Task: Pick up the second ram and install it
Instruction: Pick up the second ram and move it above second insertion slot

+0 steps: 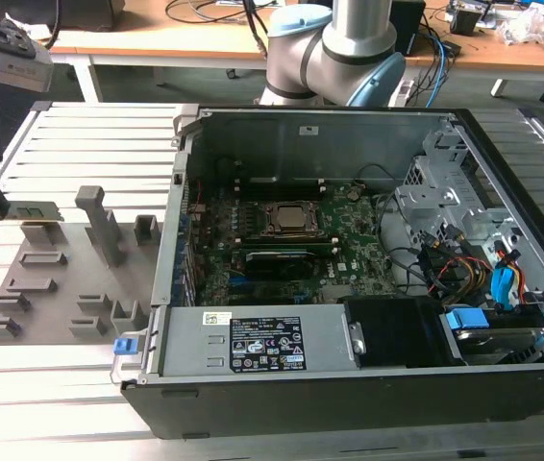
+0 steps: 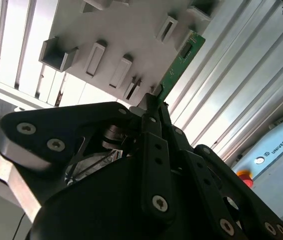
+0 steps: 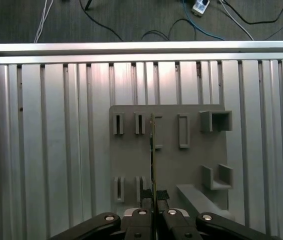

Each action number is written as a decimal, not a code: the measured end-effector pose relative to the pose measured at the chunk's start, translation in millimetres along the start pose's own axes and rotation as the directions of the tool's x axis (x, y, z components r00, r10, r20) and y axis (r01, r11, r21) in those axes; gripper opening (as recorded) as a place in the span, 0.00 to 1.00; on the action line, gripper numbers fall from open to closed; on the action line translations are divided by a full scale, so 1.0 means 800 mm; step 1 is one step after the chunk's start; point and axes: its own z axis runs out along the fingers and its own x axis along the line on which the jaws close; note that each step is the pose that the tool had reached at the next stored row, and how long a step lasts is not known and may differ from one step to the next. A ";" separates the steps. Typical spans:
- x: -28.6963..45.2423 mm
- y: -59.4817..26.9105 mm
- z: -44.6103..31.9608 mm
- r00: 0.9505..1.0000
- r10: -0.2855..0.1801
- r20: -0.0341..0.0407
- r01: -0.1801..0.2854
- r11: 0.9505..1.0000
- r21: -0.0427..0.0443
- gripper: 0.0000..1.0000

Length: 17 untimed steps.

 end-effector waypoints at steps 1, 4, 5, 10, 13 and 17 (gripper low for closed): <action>-0.0001 0.000 -0.0028 1.000 0.000 0.000 0.000 1.000 0.000 0.14; -0.0005 0.000 -0.0095 1.000 0.000 0.000 0.000 1.000 0.000 0.14; -0.0007 0.000 -0.0121 1.000 0.000 0.000 0.000 1.000 0.000 0.14; -0.0013 0.000 -0.0236 1.000 0.000 0.000 0.000 1.000 0.000 0.14; -0.0017 0.000 -0.0306 1.000 0.000 0.000 0.000 1.000 0.000 0.14; -0.0024 0.000 -0.0441 1.000 0.000 0.001 0.000 1.000 0.000 0.14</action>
